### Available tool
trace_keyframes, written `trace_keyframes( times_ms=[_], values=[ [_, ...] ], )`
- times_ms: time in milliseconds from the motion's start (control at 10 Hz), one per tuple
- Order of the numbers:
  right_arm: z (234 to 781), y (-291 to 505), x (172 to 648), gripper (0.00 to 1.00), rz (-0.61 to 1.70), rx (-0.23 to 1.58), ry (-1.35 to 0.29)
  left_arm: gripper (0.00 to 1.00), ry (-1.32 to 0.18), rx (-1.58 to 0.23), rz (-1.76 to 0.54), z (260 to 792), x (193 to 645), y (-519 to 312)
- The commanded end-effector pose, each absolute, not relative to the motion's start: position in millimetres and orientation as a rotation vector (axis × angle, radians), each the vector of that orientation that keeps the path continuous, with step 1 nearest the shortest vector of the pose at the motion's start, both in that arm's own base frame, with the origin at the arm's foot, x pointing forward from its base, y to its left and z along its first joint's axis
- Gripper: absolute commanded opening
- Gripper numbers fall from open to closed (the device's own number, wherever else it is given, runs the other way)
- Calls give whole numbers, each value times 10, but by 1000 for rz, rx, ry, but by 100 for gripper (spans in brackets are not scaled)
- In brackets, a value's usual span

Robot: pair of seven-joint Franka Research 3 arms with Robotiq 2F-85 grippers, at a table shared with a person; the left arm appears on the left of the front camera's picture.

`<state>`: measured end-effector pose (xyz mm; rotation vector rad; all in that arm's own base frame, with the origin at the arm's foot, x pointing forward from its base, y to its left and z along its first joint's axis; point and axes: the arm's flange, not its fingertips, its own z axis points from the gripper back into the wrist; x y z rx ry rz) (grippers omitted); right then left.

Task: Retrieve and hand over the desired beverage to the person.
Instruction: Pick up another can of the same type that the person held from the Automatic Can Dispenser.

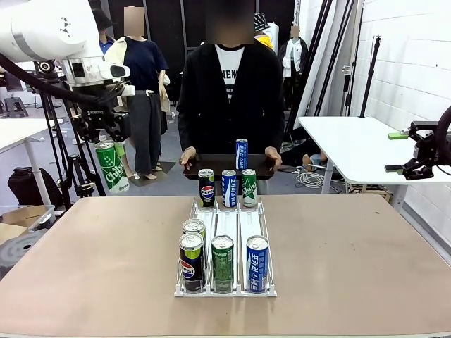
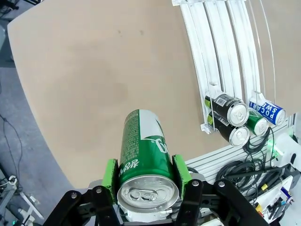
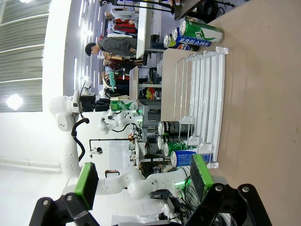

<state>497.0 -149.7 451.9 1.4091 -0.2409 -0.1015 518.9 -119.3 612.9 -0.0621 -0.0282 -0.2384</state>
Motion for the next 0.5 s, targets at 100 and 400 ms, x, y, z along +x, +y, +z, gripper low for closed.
trace_keyframes(
  times_ms=[100,400],
  values=[
    [4520,-1480,4960,100,-87,1415,-244,0,-30,-43,-238,6174,5169,-1228],
    [4520,-1480,4960,100,-87,1415,-244,0,-30,-43,-238,6174,5169,-1228]
  ],
)
